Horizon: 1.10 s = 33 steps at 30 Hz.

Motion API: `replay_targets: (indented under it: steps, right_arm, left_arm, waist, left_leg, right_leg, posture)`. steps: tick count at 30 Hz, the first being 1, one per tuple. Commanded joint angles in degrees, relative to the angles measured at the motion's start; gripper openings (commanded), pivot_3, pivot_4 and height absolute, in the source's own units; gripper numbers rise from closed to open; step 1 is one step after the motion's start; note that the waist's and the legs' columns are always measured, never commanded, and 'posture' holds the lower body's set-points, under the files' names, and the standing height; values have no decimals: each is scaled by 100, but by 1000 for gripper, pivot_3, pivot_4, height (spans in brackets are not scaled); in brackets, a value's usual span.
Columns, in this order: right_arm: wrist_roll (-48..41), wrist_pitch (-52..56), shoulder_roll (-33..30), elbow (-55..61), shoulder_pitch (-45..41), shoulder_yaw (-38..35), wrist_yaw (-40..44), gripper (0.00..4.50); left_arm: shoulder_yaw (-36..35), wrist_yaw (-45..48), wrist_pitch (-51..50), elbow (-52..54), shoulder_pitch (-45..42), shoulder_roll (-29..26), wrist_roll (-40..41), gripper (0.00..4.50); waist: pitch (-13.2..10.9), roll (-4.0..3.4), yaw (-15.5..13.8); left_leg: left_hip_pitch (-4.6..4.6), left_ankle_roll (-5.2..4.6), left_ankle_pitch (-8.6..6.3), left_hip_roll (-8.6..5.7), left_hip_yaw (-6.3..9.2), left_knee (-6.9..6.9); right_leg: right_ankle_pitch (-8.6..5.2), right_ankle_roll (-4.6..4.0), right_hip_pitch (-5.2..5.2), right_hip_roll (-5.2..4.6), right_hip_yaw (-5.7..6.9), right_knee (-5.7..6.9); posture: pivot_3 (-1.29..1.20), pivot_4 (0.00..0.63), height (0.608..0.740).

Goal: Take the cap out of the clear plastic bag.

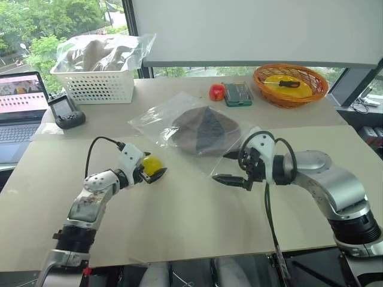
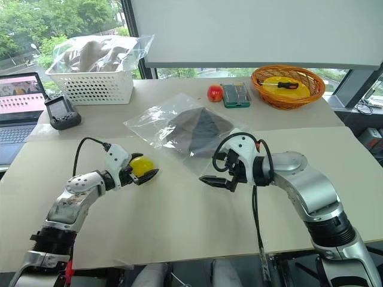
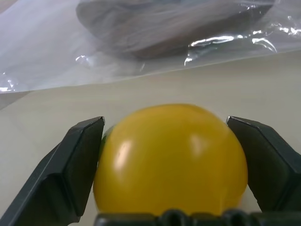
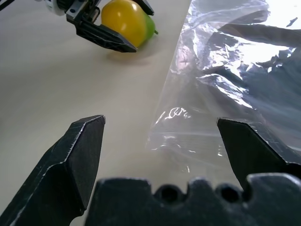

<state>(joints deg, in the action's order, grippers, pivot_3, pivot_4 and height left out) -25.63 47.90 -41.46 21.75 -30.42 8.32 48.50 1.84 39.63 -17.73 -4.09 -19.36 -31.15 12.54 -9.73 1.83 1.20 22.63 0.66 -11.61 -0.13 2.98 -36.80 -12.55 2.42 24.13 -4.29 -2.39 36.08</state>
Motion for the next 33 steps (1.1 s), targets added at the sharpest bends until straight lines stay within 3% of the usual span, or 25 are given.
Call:
replay_targets:
  steps: [1, 6, 10, 11, 19, 23, 28, 31, 33]
  right_arm:
    - [-58, -54, 8, 186, -13, -185, -42, 4500]
    - [-76, -43, 16, 178, -42, -195, -70, 4500]
    - [-76, -43, 10, 161, -60, -191, -78, 4500]
    - [-76, -45, 10, 155, -64, -189, -81, 4500]
    - [-64, -57, 20, 139, -71, -163, -116, 4500]
    - [-21, -82, 36, 112, -62, -110, -139, 4500]
    - [5, -105, 40, 72, -47, -77, -126, 4500]
    - [27, -104, 54, 60, -66, -49, -128, 4500]
    - [38, -106, 78, 48, -96, -56, -145, 4500]
  left_arm:
    - [53, -11, -115, -66, 147, 38, -97, 4469]
    - [2, -39, -203, -64, 146, 113, -110, 4469]
    - [-26, -60, -244, -90, 143, 147, -135, 3508]
    - [-25, -59, -240, -96, 143, 148, -144, 3464]
    - [-219, -331, 60, -108, 134, 305, -183, 3465]
    - [-855, -1278, 1132, -200, -111, 644, -306, 3465]
    - [-1258, -2176, 1731, -454, -495, 708, -624, 3465]
    - [-1408, -2608, 1696, -917, -833, 647, -797, 3465]
    - [-1469, -2985, 1544, -1763, -1334, 554, -943, 3465]
  waist:
    - [0, 0, -2]
    - [0, 1, -40]
    - [0, 0, -48]
    - [0, 0, -47]
    - [0, 1, -48]
    - [-1, 2, -53]
    - [-2, 4, -44]
    - [-2, 4, -47]
    - [-2, 5, -49]
  left_leg:
    - [0, 0, 0, 0, 0, 0]
    - [6, 0, 0, -1, 1, 0]
    - [7, 0, 0, -2, 2, -1]
    - [6, 0, 0, -1, 2, -1]
    - [6, 0, 0, -1, 2, -1]
    - [9, 0, 0, -1, 3, -1]
    - [10, 0, 0, 0, 3, -1]
    - [10, 0, 0, -4, 3, -2]
    - [10, 0, 0, -5, 3, -3]
  right_leg:
    - [0, 0, 0, 0, 0, 0]
    - [0, 0, 4, 0, 1, -1]
    - [0, 0, 3, -2, 3, -1]
    - [0, 0, 3, -1, 2, -1]
    - [1, 0, 3, -1, 3, -1]
    - [4, -3, 5, -2, 3, -2]
    - [30, -44, 6, -1, 3, -3]
    - [32, -39, 4, -2, 3, -5]
    - [32, -38, 4, -1, 4, -4]
  posture:
    - [0, 150, 736]
    - [0, 150, 736]
    - [0, 150, 736]
    - [0, 150, 736]
    - [0, 150, 736]
    - [0, 150, 736]
    - [0, 150, 736]
    - [0, 150, 736]
    - [0, 150, 736]
